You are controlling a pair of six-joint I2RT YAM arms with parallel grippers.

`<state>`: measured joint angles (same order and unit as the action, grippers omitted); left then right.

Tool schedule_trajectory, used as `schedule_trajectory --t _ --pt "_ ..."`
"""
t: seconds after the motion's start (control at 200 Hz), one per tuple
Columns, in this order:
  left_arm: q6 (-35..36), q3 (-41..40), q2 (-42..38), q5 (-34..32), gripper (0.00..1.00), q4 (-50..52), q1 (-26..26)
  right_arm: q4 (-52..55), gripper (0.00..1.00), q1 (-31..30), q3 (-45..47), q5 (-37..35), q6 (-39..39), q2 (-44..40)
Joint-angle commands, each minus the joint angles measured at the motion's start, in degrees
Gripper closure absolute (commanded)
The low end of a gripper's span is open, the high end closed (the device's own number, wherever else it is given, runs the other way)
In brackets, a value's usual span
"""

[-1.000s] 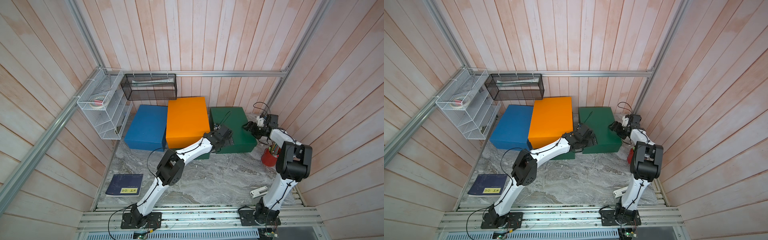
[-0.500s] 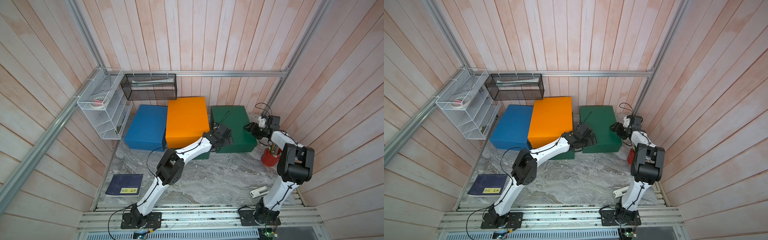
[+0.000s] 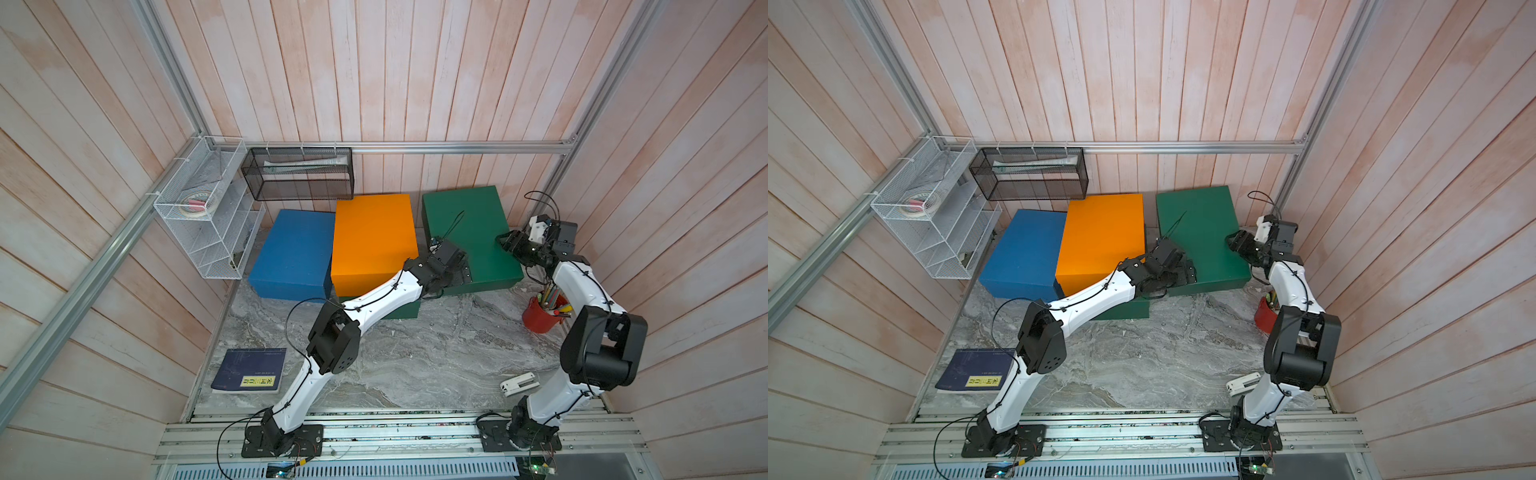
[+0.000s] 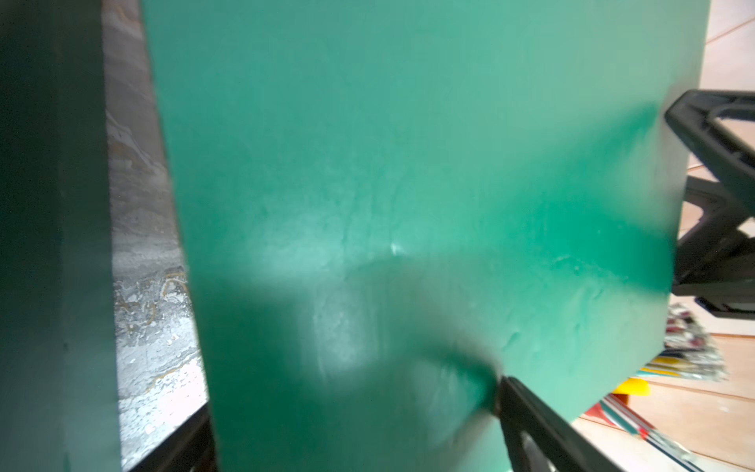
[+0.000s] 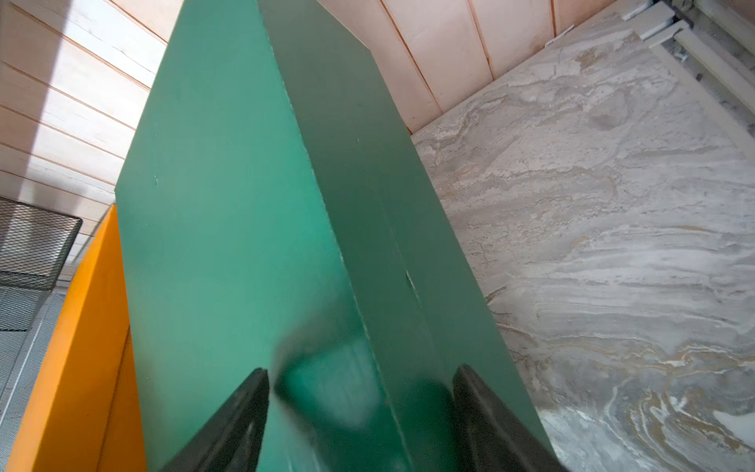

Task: Stack the shoeboxes
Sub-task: Pick up the shoebox from the center of the board, then place the shoebox at the shoebox.

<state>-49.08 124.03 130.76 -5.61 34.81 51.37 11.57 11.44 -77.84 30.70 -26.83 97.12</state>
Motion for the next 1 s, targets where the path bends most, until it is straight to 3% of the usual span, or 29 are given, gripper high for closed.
schedule_trajectory --t 0.0,0.475,0.995 --pt "3.1 2.6 -2.2 1.1 0.02 -7.6 2.7 6.9 0.28 -4.2 -1.3 10.7 -3.2 -3.7" --pt "5.3 8.5 -5.5 -1.7 0.02 -4.3 5.3 12.9 0.28 -4.2 -7.3 9.9 -3.6 -11.5" --pt "9.2 14.6 -11.9 -8.3 0.02 0.5 8.7 21.5 0.29 -7.9 -21.5 9.6 -4.5 -17.1"
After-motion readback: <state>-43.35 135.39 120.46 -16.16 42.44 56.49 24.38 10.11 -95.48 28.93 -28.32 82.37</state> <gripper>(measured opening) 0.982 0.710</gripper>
